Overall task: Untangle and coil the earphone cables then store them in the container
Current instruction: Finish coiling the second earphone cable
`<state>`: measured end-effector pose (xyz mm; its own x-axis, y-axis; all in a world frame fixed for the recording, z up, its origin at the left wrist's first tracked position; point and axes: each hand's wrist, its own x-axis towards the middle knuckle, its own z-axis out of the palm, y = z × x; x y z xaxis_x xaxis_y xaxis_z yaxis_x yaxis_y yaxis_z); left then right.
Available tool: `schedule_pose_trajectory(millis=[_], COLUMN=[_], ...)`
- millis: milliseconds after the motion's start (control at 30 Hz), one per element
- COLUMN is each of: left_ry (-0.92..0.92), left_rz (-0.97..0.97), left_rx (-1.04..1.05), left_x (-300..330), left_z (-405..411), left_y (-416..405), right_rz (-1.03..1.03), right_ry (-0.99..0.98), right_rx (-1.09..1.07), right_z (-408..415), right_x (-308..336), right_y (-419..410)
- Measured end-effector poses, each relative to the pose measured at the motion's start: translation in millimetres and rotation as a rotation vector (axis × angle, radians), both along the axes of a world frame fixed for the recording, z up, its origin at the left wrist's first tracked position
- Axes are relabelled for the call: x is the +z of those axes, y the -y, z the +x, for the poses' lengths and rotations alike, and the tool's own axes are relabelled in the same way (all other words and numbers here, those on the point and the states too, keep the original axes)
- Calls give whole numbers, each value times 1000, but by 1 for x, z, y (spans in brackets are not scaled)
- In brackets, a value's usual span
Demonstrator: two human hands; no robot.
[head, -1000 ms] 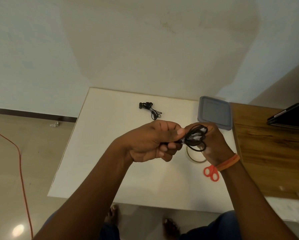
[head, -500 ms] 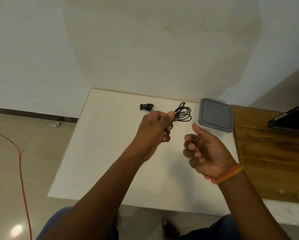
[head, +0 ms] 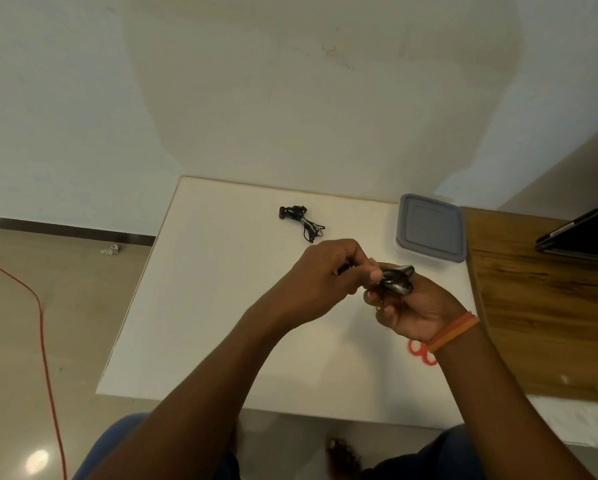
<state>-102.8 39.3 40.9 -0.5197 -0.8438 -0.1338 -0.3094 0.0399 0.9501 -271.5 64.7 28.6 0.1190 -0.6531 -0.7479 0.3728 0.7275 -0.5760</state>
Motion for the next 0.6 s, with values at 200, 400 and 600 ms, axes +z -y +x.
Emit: schedule_pose_trajectory(millis=[200,400,600], left_ry=[180,326,352], left_rz=[8,88,69], left_rx=[-200,-226,-15], left_x=[3,-1,-6], left_z=[1,-3,-8], left_y=[-7,-12,-8], right_rz=[-138,-256,-557], right_ry=[-182,-375,-589], right_rx=[177,312,207], right_z=[-14,-18,-7], right_x=[2,-7,-6], right_y=[0,1,0])
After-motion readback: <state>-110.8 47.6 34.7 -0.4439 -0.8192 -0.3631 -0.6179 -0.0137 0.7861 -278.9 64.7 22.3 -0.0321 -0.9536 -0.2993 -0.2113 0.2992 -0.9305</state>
